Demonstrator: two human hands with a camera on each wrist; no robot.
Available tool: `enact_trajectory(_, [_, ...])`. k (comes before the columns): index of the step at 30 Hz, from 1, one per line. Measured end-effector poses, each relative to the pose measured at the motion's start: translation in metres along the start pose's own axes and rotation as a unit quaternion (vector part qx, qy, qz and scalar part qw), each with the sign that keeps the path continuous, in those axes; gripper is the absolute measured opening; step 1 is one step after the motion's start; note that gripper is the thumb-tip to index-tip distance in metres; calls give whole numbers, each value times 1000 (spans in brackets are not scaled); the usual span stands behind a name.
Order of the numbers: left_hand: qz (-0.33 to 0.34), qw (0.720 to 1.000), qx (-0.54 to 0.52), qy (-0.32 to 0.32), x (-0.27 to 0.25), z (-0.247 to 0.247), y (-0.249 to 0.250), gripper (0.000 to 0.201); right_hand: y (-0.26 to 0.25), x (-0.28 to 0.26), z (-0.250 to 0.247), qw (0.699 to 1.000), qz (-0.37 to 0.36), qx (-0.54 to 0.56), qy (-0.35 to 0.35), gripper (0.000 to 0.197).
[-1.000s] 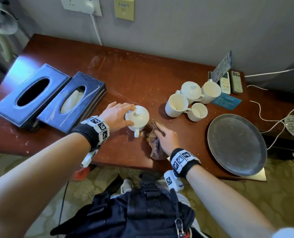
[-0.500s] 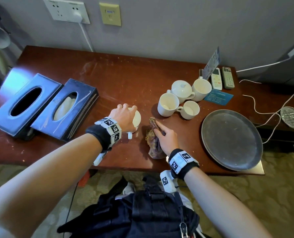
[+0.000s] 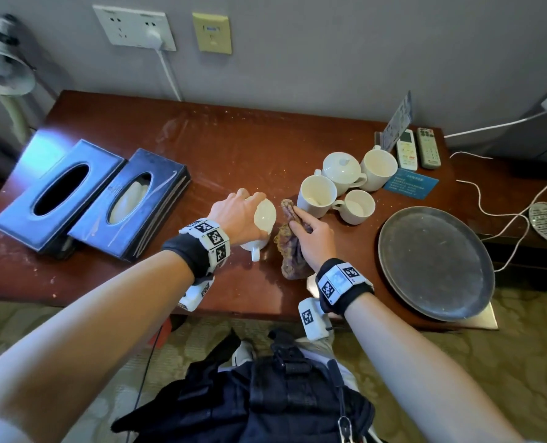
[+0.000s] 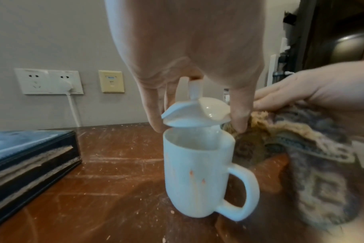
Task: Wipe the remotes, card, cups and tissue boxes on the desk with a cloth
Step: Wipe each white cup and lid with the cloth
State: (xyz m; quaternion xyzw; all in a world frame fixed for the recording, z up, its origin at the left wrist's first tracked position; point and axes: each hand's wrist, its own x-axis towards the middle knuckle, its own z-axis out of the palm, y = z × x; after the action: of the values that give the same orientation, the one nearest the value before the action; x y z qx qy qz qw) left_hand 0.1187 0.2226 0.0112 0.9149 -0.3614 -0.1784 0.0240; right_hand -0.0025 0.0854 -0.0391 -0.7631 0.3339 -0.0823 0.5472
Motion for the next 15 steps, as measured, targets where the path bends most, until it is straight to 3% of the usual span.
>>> enact_trajectory(7, [-53,995,-74,41,-12,-12,-37,86,-13,0,12,1000,0,2,-8,37])
enact_trajectory(15, [-129,987,-96,8,-31,29,-85,88,-10,1,30,1000,2,-12,-12,37])
